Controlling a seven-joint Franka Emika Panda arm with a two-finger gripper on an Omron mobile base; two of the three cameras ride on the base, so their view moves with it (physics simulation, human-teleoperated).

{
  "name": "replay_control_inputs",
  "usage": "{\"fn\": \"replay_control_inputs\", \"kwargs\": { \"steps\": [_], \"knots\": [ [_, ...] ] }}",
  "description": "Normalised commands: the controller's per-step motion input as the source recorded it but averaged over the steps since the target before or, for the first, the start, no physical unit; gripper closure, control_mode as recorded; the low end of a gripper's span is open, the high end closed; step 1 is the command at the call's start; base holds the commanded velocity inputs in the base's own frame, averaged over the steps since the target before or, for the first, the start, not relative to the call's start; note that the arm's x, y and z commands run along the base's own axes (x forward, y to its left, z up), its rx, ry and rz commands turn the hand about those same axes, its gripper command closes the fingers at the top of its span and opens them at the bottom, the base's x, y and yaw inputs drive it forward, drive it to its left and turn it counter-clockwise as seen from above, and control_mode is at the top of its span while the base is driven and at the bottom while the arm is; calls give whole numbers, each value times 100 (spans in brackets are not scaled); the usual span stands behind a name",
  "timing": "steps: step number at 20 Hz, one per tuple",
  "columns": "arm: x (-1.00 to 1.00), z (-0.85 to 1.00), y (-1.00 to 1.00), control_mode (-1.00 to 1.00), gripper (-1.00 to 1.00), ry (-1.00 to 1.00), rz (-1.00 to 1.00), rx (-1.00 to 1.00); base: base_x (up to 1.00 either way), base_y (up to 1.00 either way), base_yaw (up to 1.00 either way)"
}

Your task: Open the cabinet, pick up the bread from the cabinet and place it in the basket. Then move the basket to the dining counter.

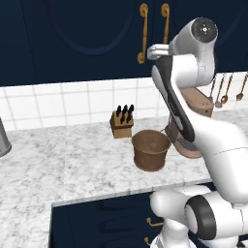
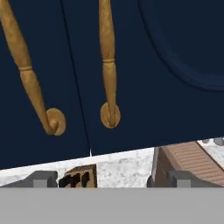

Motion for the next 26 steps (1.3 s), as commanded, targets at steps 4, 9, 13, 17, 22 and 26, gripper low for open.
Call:
{"fn": "replay_control_inputs", "kwargs": {
  "steps": [4,9,13,17,22,26],
  "knots": [
    [69,21,-30,-100,-100,3,0,0,0,0,0],
    [63,2,-20,-100,-100,8,0,0,0,0,0],
    [50,0,0,-100,-100,1,1,0,0,0,0],
    [42,0,5,-100,-100,0,0,0,0,0,0],
    [49,0,1,-100,-100,0,0,0,0,0,0],
    [43,0,16,-100,-100,-2,1,0,0,0,0]
  ]
}}
